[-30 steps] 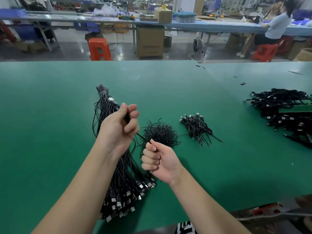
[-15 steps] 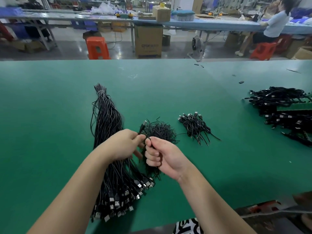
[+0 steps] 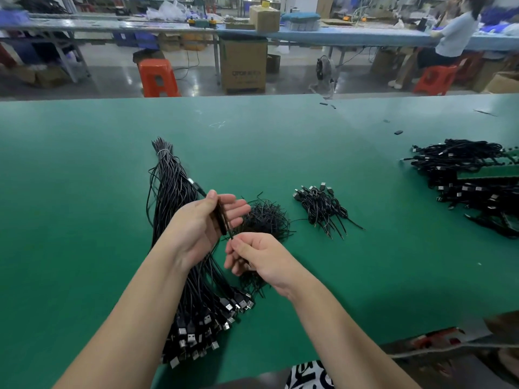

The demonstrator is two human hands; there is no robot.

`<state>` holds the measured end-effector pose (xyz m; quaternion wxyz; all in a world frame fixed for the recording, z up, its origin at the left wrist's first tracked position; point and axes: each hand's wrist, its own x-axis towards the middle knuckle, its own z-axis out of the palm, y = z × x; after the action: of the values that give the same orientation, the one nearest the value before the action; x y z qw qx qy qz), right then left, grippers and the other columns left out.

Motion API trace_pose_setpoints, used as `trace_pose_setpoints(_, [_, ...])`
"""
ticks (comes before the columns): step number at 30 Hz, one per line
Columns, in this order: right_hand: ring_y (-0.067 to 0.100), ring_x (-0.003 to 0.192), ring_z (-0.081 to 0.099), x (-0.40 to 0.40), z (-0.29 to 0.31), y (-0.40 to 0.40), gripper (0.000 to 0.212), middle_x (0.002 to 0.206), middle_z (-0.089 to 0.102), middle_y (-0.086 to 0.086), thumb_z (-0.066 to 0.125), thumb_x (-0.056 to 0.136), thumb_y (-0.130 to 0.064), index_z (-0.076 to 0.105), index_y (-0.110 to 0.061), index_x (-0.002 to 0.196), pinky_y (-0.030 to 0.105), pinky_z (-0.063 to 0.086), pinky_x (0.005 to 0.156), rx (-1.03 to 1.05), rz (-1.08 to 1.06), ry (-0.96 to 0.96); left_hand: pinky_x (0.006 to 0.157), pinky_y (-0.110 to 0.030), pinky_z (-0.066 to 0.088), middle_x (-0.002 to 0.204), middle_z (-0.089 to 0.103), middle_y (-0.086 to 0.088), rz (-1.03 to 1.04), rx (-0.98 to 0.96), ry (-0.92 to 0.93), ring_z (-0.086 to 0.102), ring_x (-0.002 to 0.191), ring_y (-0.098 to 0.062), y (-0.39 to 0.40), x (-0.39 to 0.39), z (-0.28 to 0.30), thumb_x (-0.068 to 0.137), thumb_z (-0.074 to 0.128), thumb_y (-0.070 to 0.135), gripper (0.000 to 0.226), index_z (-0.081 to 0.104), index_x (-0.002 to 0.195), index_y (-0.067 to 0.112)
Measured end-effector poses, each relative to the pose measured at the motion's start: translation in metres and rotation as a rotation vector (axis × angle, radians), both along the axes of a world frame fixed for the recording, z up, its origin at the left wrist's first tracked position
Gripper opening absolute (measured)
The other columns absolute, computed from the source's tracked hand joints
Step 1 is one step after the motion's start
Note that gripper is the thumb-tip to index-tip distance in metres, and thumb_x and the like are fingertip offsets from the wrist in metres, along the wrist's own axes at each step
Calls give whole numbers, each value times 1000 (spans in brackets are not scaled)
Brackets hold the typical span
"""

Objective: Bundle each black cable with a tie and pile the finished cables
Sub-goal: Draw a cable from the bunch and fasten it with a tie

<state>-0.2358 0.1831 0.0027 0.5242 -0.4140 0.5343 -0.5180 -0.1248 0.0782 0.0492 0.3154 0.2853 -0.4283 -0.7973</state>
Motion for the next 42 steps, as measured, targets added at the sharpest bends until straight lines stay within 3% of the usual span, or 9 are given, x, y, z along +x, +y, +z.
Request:
trace_pose_setpoints(5, [15,77,68,-1,-4,-3,27,83,77,2,48,104,-16,66,-16,84,32,54,83,2,-67,321,49,-23,46,84,71,-9,-28,71,51,53,52,-12,-1,-3,1,106,42,23,29,58,88,7])
trace_pose_setpoints(9, [36,78,64,-3,-6,-3,26,82,75,3,53,101,-31,71,-28,83,44,54,79,32,-63,532,45,-22,36,76,60,-6,-82,-5,-16,35,46,-10,-2,-1,2,104,45,22,28,59,85,8])
trace_pose_setpoints(15, [14,92,66,0,4,-7,34,87,67,-12,78,82,-21,65,-34,110,44,51,105,-56,-81,101,56,-29,43,67,50,-12,-234,-144,-101,46,55,-19,5,3,5,104,43,25,43,74,77,12])
trace_pose_setpoints(19, [1,72,56,-3,7,-10,26,69,55,-20,84,75,-22,67,-40,81,22,49,84,-89,-138,90,65,-32,56,74,67,-16,-264,-156,-94,64,71,-24,10,2,12,98,47,28,40,76,74,14])
trace_pose_setpoints(26, [25,92,70,-1,6,-7,35,101,73,16,85,78,-12,67,-7,107,40,58,88,-36,-241,170,82,-37,59,96,72,-30,-367,-209,-254,73,94,-37,16,4,22,104,47,21,43,78,82,1])
trace_pose_setpoints(29, [7,78,66,0,3,-8,39,89,68,10,79,82,2,59,2,115,21,54,73,-58,-230,96,84,-43,59,85,74,-25,-288,-366,-408,71,80,-30,24,-2,25,106,45,23,45,77,81,3])
trace_pose_setpoints(33, [4,73,61,-5,5,-8,35,79,63,-12,78,82,-2,59,-16,109,26,52,72,-77,-177,202,85,-46,54,74,73,-13,-230,-560,-522,65,72,-21,33,-5,27,106,45,24,43,73,78,8])
trace_pose_setpoints(37, [14,79,70,-7,9,-7,41,89,72,-4,77,78,-10,62,-29,110,36,60,79,-106,-190,203,72,-47,51,79,71,-20,-271,-452,-441,63,74,-29,32,0,31,107,44,23,42,71,82,4])
trace_pose_setpoints(42, [-5,72,63,-6,8,-5,35,78,68,-22,76,73,-16,62,-31,101,12,48,66,-102,-173,221,92,-43,53,79,74,-17,-229,-494,-518,67,77,-24,37,-4,30,106,44,23,42,72,79,7])
